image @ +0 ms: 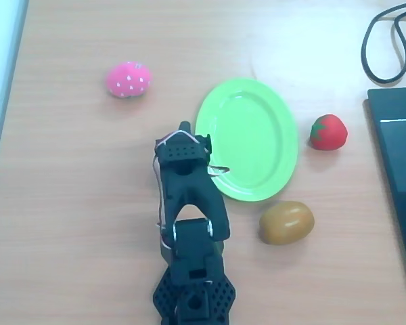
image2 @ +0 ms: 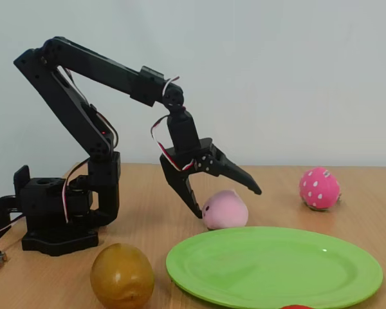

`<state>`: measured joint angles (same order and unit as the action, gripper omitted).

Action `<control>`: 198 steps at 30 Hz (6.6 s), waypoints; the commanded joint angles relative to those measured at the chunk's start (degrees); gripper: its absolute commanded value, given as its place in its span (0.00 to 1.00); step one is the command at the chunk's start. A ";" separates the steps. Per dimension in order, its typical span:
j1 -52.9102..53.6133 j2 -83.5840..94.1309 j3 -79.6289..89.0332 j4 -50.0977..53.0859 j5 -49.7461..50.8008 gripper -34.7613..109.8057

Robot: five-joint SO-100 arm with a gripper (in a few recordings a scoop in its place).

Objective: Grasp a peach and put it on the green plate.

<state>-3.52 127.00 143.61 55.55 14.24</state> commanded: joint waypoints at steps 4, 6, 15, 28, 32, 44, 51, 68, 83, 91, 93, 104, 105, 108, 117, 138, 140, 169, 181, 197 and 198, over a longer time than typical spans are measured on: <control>-1.49 -0.79 -1.14 -2.11 0.26 0.61; -1.67 -1.14 -1.14 -2.46 0.18 0.60; -0.70 -4.04 -1.23 -4.66 0.00 0.57; 1.05 -5.71 -1.14 -6.33 0.00 0.46; 1.05 -5.71 -1.14 -6.33 0.09 0.46; -0.09 -3.34 -1.23 -6.42 -0.35 0.46; -2.55 1.76 -1.58 -6.42 -1.14 0.47; 7.03 2.64 -11.78 -6.50 -0.26 0.45; 21.01 -7.38 -16.00 -4.83 -1.76 0.45; 25.22 -14.50 -16.35 -3.25 0.09 0.46; 25.93 -16.26 -16.52 -3.25 0.70 0.46; 27.86 -22.24 -19.42 -3.52 2.64 0.53; 27.86 -22.41 -19.42 -3.52 2.64 0.54; 27.95 -22.59 -19.16 -3.52 2.55 0.57; 26.28 -16.70 -14.33 -3.43 2.20 0.63; 12.74 5.36 -3.87 -3.43 1.49 0.64; 11.95 5.98 -4.92 -3.43 1.23 0.63; -1.05 41.75 30.76 -18.90 -12.66 0.18; -2.90 58.80 40.96 -14.41 -12.22 0.18; -2.20 61.70 36.39 5.54 -11.95 0.18; -2.11 61.70 36.04 6.94 -12.04 0.18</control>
<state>-5.45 187.56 180.44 58.54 1.67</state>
